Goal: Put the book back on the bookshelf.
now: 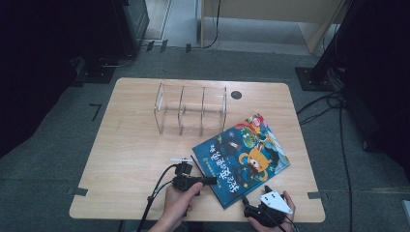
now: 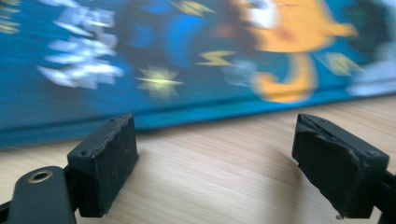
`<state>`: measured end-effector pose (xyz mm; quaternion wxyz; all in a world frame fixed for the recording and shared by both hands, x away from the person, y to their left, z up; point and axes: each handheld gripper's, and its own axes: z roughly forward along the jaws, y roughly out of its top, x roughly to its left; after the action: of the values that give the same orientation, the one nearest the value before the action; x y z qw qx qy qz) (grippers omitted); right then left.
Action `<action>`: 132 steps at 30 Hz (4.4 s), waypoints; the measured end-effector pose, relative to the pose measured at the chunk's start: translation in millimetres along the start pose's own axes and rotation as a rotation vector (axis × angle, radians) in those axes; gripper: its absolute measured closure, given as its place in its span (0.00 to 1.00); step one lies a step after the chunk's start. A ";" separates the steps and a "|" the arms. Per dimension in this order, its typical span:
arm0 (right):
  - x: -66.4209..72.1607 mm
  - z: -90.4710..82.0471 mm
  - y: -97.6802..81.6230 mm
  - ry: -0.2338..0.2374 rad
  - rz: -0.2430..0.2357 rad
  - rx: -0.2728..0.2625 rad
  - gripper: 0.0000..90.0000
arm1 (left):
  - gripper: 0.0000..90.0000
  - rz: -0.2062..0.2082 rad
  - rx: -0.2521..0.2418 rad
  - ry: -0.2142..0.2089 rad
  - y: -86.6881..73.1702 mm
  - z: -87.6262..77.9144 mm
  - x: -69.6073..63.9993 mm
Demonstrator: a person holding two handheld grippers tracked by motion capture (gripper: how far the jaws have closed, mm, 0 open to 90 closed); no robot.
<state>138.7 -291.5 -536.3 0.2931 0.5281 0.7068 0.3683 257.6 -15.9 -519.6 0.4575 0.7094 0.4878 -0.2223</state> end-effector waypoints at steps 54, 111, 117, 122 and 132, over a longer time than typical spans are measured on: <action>5.0 3.7 -5.0 0.037 0.036 -0.045 0.19 | 0.39 0.022 0.065 0.085 -7.2 -6.6 -7.8; -146.4 43.7 41.6 0.169 0.472 0.089 0.72 | 0.38 0.004 -0.124 0.180 -1.3 -27.6 13.1; -152.7 66.4 51.3 0.211 0.570 0.041 0.70 | 0.38 -0.002 -0.146 0.196 1.1 -26.1 13.6; -147.1 72.5 55.1 0.206 0.537 0.043 0.72 | 0.38 0.004 -0.147 0.201 0.7 -26.6 13.5; -142.7 51.3 45.0 0.295 0.522 0.129 0.77 | 0.38 0.007 -0.178 0.245 -1.3 -36.7 17.2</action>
<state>242.4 -410.3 -523.9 0.0487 0.6502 0.6039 0.4584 259.0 24.4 -515.6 0.4563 0.6896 0.5553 -0.0881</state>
